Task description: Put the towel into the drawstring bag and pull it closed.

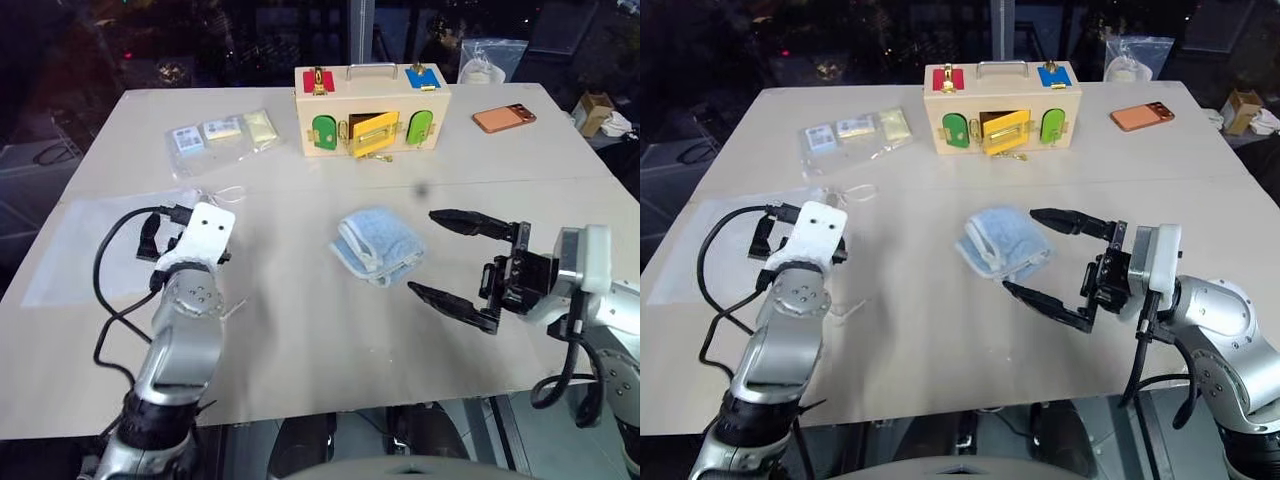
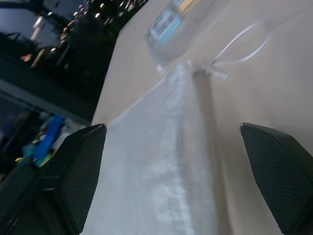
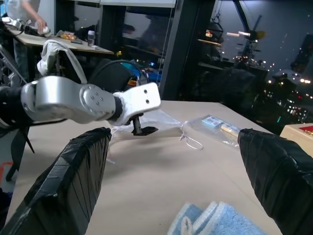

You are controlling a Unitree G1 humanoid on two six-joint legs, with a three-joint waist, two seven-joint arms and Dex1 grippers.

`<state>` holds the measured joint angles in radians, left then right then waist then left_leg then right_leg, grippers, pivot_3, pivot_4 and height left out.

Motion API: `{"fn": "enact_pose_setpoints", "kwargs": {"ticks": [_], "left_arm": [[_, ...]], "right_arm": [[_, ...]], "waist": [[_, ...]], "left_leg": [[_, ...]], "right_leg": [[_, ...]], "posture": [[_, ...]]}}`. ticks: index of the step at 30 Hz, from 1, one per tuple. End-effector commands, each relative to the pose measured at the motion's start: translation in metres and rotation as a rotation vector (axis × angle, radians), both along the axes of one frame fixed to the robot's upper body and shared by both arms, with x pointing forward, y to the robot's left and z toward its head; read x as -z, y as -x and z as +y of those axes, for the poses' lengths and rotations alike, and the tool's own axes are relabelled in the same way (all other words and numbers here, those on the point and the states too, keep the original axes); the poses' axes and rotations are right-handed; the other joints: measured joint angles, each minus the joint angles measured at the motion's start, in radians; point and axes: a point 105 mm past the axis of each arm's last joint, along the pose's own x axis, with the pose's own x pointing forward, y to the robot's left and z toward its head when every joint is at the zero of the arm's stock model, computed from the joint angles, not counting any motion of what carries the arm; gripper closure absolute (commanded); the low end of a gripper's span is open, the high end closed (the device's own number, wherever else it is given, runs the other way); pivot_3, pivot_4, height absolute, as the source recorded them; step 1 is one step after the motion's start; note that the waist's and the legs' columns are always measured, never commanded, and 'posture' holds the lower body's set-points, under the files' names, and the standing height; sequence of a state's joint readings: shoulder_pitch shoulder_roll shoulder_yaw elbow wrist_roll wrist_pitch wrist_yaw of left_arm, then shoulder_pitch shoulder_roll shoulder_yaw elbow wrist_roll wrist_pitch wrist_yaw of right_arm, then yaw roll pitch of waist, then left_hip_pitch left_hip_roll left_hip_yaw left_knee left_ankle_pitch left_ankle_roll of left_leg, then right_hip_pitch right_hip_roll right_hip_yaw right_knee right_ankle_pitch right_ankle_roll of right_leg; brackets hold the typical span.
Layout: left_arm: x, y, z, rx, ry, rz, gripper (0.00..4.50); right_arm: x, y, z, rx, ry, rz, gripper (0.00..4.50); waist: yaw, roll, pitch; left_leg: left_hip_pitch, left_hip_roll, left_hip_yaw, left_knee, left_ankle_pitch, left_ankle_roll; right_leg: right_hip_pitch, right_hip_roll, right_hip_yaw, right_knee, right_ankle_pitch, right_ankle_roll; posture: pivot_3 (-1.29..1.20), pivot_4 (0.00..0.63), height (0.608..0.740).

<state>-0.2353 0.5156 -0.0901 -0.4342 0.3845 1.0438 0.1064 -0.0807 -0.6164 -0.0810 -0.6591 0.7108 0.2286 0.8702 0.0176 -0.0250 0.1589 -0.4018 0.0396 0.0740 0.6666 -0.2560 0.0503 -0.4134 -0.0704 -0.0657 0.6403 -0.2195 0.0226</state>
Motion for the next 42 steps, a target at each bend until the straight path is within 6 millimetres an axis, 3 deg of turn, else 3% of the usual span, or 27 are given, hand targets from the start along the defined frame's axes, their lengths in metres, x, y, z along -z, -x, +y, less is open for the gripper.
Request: {"fn": "enact_pose_setpoints", "kwargs": {"ticks": [1,10,13,20,21,22,29,32,35,41,42], "left_arm": [[-0.005,-0.007,0.009,-0.079,-0.052,-0.004,0.00],[0.003,-0.024,0.021,-0.230,-0.041,0.042,0.00],[-0.004,-0.026,0.026,-0.253,-0.070,0.002,0.76],[-0.003,-0.026,0.044,-0.295,-0.045,-0.018,3.96],[-0.004,-0.026,0.046,-0.291,-0.035,-0.027,4.35],[-0.005,-0.025,0.047,-0.285,-0.024,-0.037,4.47],[-0.021,-0.021,0.039,-0.147,-0.043,-0.120,4.47],[-0.021,-0.015,0.048,-0.207,-0.096,-0.105,4.47],[-0.019,-0.016,0.048,-0.215,-0.127,-0.089,3.65],[-0.013,-0.016,0.051,-0.259,-0.142,-0.085,0.85],[-0.012,-0.016,0.054,-0.272,-0.147,-0.080,0.85]], "right_arm": [[-0.006,0.006,0.005,-0.013,-0.014,-0.034,0.03],[-0.002,0.006,0.001,0.018,-0.015,-0.023,0.03],[0.000,0.005,-0.001,0.028,-0.016,-0.020,0.00],[0.004,0.004,-0.002,0.040,-0.016,-0.015,0.00],[0.004,0.004,-0.002,0.042,-0.017,-0.014,0.00],[0.005,0.004,-0.002,0.045,-0.017,-0.013,0.00],[0.010,0.001,-0.006,0.070,-0.005,-0.006,0.00],[0.010,0.000,-0.005,0.071,-0.008,-0.007,0.00],[0.011,-0.001,-0.004,0.070,-0.010,-0.005,0.00],[0.011,-0.003,-0.004,0.072,-0.004,-0.007,0.00],[0.011,-0.003,-0.004,0.073,-0.004,-0.007,0.00]], "waist": [[0.000,0.000,0.000],[0.000,-0.001,0.000],[-0.003,-0.001,0.000],[-0.002,-0.002,0.000],[-0.002,-0.002,0.001],[-0.002,-0.002,0.000],[-0.001,-0.002,0.000],[-0.001,-0.002,0.000],[-0.001,-0.002,0.000],[-0.001,-0.002,0.000],[-0.001,-0.002,0.000]], "left_leg": [[0.000,0.000,0.000,0.000,0.000,0.000],[-0.001,-0.001,0.000,0.000,0.000,0.000],[-0.001,0.000,0.000,0.000,0.000,0.000],[-0.001,0.000,-0.001,0.000,0.000,0.000],[-0.001,0.000,-0.001,0.000,0.000,0.000],[-0.001,0.000,-0.001,0.000,0.000,0.000],[-0.001,0.000,-0.001,0.000,0.000,0.000],[-0.001,0.000,-0.001,0.000,0.000,0.000],[-0.001,0.000,-0.001,0.001,0.000,0.000],[-0.001,-0.001,-0.001,0.001,0.000,0.000],[-0.001,-0.001,-0.001,0.001,0.000,0.000]], "right_leg": [[0.000,0.000,0.000,0.000,0.000,0.000],[0.000,-0.001,0.000,0.000,0.002,0.004],[0.000,-0.001,0.000,0.000,0.002,0.004],[0.000,-0.002,0.000,0.001,0.003,0.004],[0.000,-0.003,0.000,0.001,0.003,0.004],[0.000,-0.004,0.000,0.001,0.003,0.004],[0.000,-0.008,0.001,0.001,0.003,0.004],[0.000,-0.008,0.001,0.001,0.003,0.003],[0.000,-0.007,0.000,0.001,0.003,0.003],[0.000,-0.007,0.000,0.001,0.003,0.004],[0.000,-0.007,0.000,0.001,0.003,0.004]], "posture": [[0.00,0.150,0.740],[0.00,0.150,0.740],[0.00,0.150,0.740],[0.00,0.150,0.740],[0.00,0.150,0.740],[0.00,0.150,0.740],[0.00,0.150,0.740],[0.00,0.150,0.740],[0.00,0.150,0.740],[0.00,0.150,0.740],[0.00,0.150,0.740]]}}
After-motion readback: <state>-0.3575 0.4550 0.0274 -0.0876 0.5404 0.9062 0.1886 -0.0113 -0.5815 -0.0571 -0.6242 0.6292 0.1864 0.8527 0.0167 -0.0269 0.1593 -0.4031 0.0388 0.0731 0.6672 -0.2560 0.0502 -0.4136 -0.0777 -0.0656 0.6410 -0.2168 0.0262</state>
